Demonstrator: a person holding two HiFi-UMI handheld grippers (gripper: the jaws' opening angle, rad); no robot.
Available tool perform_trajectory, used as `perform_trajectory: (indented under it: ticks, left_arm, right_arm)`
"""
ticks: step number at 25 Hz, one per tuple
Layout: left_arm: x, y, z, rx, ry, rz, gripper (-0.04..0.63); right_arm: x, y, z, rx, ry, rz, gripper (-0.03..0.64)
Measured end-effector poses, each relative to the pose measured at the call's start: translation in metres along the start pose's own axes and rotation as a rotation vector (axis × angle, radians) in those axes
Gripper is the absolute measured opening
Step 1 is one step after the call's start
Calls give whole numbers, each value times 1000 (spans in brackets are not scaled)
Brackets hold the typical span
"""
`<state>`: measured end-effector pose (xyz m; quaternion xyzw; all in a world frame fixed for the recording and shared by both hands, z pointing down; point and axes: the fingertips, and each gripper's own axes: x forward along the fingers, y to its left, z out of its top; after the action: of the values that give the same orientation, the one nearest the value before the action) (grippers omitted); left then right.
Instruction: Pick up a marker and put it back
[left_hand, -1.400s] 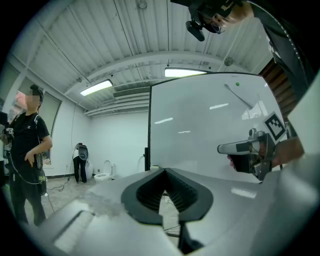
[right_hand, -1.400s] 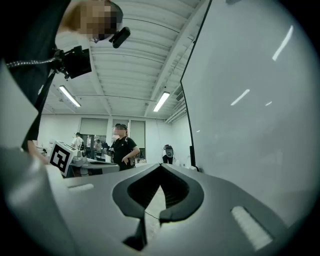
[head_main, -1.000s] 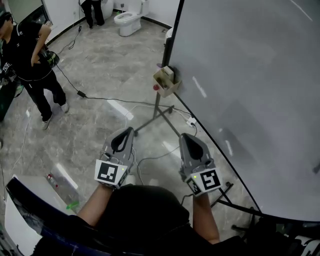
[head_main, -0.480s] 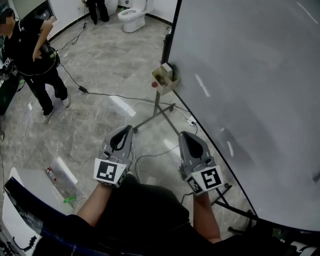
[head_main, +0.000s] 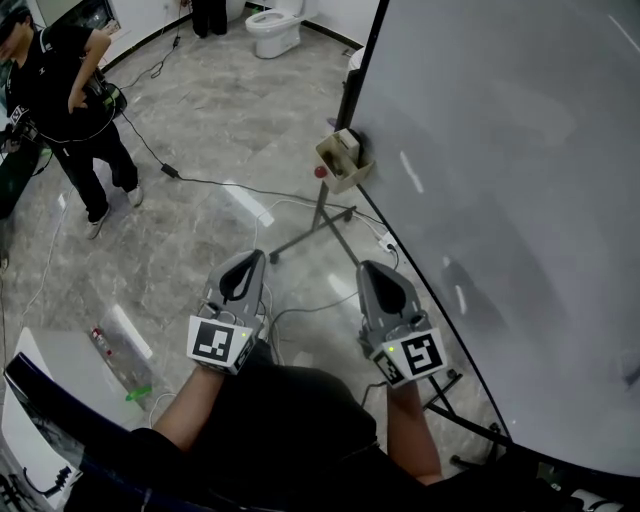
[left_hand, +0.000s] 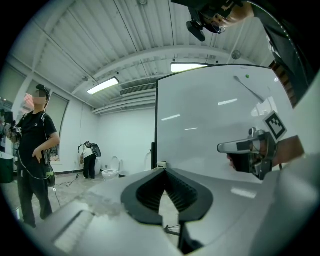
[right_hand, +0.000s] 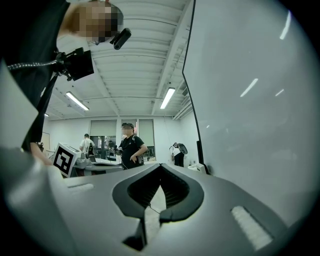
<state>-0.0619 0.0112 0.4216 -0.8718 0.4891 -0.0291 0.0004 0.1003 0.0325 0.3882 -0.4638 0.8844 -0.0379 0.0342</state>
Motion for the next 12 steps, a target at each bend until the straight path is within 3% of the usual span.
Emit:
perform_trajectory:
  ticks: [12]
  left_arm:
    - [33, 63, 15, 6, -16, -111, 5]
  right_arm:
    - [57, 13, 8, -4, -19, -121, 9]
